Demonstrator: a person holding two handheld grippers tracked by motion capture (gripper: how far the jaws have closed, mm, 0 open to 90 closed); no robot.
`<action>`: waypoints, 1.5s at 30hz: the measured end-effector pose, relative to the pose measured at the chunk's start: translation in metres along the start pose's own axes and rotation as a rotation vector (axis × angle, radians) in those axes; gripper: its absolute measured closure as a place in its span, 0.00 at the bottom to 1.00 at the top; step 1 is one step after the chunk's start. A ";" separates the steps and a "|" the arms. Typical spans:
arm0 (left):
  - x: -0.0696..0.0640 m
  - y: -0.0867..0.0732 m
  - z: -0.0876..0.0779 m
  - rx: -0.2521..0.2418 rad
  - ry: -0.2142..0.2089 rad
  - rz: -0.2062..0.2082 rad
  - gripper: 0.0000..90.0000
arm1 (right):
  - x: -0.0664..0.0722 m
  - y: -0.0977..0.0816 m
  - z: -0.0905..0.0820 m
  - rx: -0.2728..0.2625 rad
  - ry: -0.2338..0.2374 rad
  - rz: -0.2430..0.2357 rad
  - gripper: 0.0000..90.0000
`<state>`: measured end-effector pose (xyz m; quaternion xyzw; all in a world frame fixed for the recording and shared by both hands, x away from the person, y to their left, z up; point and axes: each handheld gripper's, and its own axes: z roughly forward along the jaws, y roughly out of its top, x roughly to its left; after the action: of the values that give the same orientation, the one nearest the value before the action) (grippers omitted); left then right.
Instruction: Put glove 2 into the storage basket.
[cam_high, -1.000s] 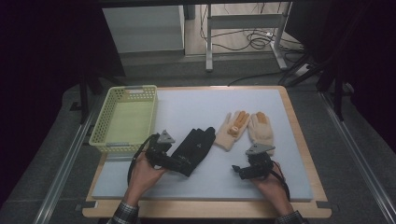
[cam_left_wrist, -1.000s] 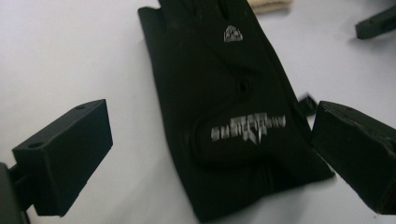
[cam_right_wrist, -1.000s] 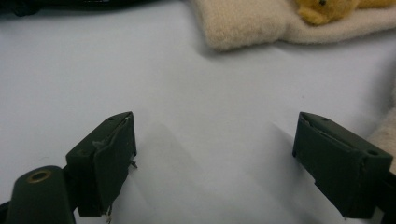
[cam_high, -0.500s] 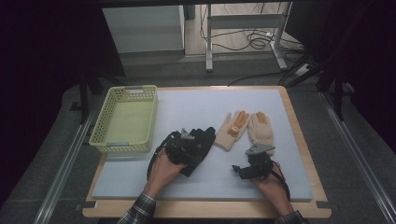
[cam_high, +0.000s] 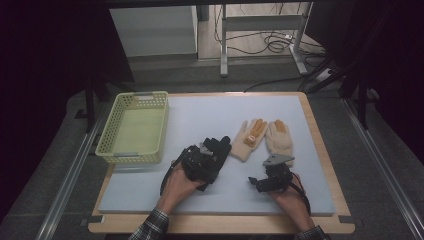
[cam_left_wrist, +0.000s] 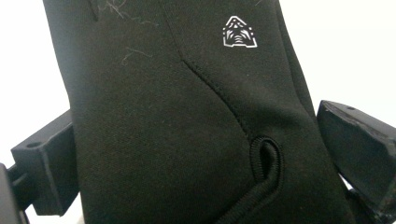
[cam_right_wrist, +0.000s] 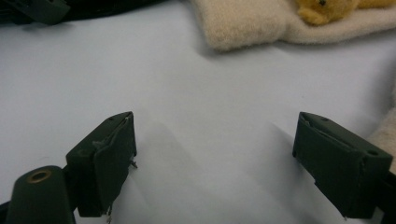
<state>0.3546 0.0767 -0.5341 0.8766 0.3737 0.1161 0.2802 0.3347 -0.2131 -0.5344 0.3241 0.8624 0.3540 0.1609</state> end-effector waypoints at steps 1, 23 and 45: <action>0.000 0.000 0.000 0.001 0.000 -0.001 0.00 | 0.000 0.000 0.000 0.000 0.000 0.000 0.15; -0.001 0.001 -0.014 -0.011 0.005 0.016 0.74 | 0.000 0.000 0.000 0.000 -0.001 -0.001 0.15; 0.017 0.025 -0.044 -0.049 0.017 -0.008 0.74 | 0.000 0.000 0.000 0.000 0.000 0.000 0.15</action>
<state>0.3628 0.0930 -0.4839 0.8670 0.3764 0.1314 0.2990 0.3346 -0.2132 -0.5344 0.3241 0.8625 0.3538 0.1609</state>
